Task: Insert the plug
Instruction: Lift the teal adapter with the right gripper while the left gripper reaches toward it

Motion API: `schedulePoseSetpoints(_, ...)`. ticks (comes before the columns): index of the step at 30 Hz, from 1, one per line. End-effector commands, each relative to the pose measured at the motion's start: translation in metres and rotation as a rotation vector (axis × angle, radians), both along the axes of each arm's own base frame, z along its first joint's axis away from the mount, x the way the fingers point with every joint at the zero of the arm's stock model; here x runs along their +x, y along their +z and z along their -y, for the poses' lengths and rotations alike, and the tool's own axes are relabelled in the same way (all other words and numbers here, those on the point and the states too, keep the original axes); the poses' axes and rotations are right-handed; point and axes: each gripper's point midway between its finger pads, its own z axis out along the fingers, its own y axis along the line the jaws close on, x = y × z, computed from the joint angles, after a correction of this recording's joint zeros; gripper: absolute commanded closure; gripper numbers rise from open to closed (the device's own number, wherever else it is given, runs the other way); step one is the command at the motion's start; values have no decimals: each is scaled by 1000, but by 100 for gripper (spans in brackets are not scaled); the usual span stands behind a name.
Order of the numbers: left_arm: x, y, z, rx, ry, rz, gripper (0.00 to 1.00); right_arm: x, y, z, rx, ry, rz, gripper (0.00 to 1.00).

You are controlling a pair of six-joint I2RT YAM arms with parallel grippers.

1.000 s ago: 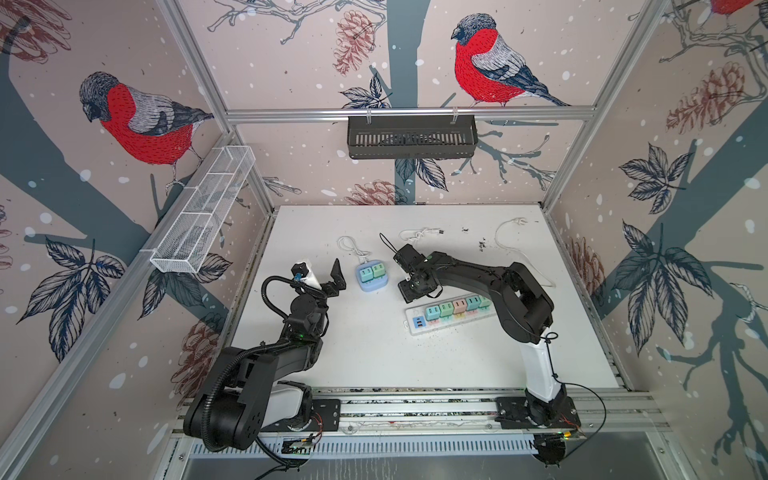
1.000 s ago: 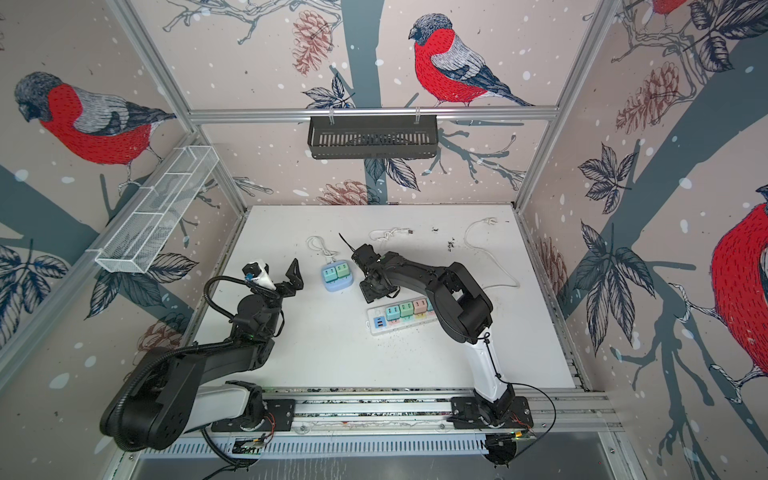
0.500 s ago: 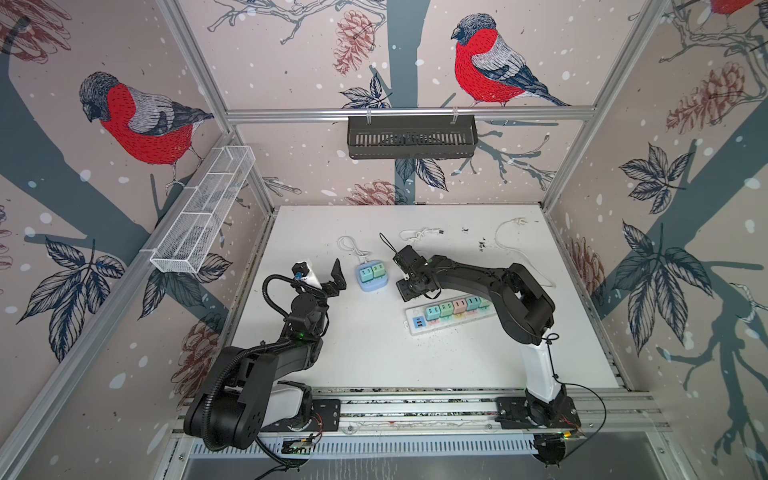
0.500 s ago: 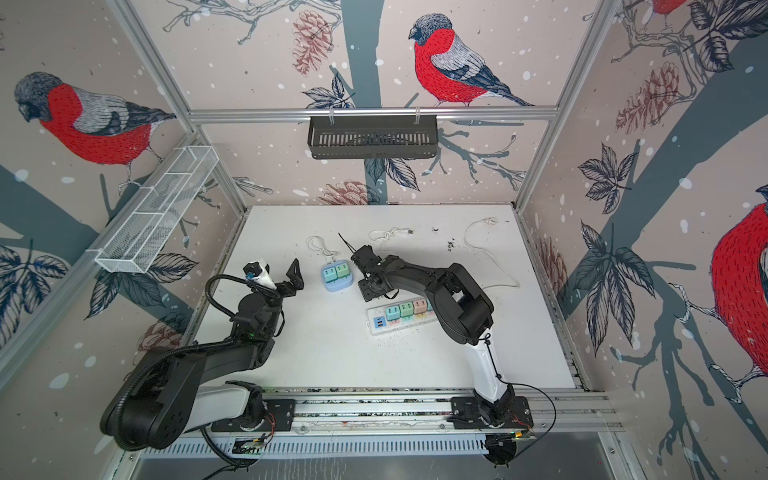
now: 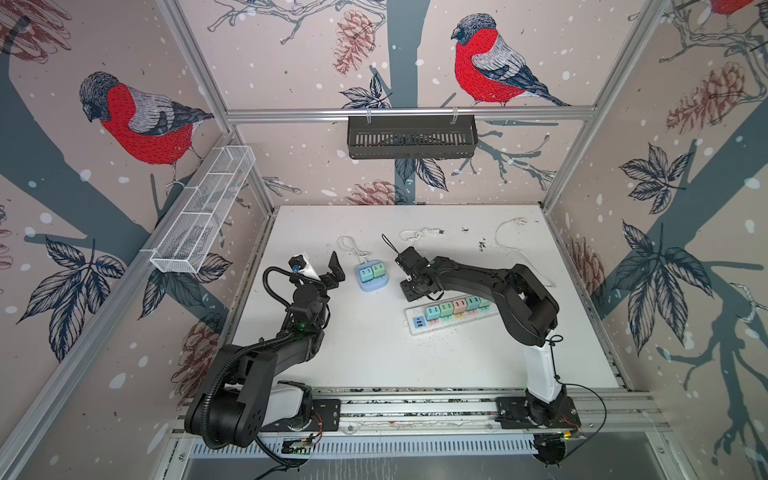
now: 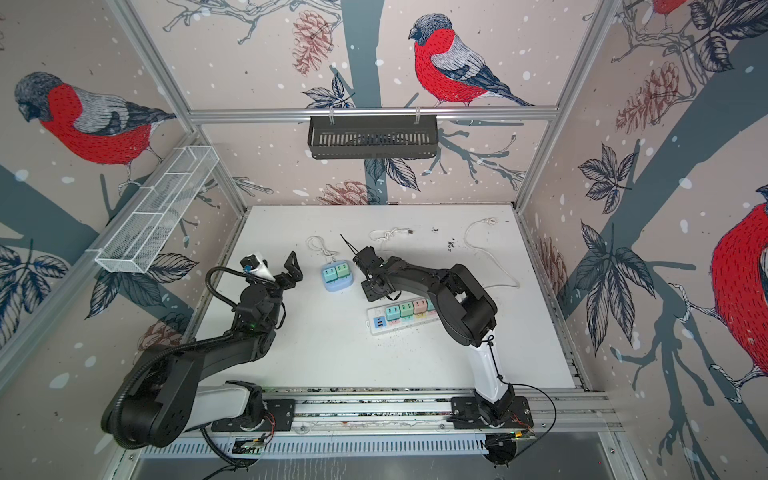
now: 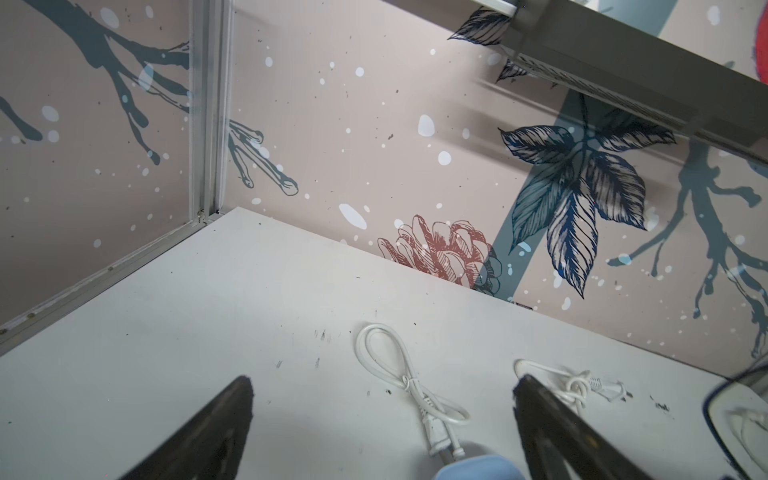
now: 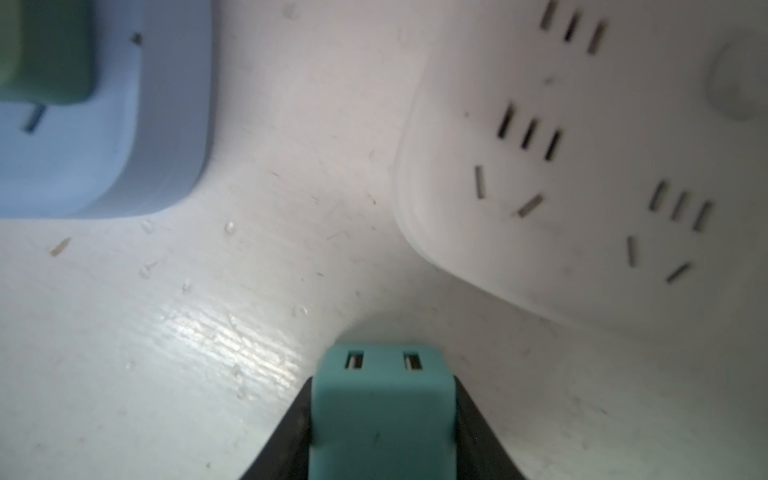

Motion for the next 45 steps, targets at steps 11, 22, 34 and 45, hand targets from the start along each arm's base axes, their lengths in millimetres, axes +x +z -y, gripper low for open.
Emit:
schedulePoseSetpoints(11,4,31,11,-76,-59,-77,3,38,163,9,322,-100,496,77)
schedulePoseSetpoints(22,-16,60,55,-3,-339,31,3,-8,263,79,560,-46,1147,82)
schedulePoseSetpoints(34,-33,85,105,47,-587,147,7,-61,266,101,603,247,1329,91)
schedulePoseSetpoints(45,-55,112,176,155,-902,218,22,-90,271,105,568,358,1495,92)
